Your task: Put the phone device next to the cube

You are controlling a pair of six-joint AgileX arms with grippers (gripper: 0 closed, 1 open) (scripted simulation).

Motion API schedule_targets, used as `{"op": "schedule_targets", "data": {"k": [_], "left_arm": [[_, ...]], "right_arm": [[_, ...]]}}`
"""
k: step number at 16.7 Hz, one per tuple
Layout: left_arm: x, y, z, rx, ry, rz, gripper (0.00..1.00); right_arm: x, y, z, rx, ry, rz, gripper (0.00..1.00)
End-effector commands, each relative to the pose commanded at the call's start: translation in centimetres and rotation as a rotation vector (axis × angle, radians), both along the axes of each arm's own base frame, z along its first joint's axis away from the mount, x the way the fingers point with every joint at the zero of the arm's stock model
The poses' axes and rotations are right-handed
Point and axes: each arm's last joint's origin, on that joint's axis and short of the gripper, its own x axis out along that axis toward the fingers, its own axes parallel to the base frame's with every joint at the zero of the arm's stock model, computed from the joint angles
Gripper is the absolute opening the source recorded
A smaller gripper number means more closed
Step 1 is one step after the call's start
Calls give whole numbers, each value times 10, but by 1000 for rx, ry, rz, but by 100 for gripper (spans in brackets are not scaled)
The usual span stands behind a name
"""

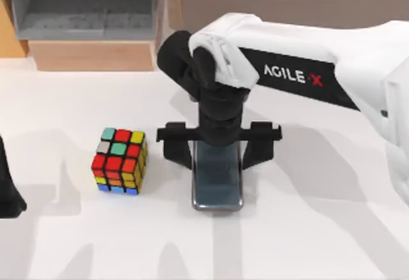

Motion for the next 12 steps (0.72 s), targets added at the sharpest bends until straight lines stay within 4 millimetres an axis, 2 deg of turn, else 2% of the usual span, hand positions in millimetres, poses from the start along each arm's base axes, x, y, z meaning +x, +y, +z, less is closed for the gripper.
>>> {"op": "schedule_targets", "data": {"k": [6,12], "left_arm": [[0,0,0,0,0,0,100],[0,0,0,0,0,0,100]], "right_arm": [[0,0,0,0,0,0,98],[0,0,0,0,0,0,100]]}}
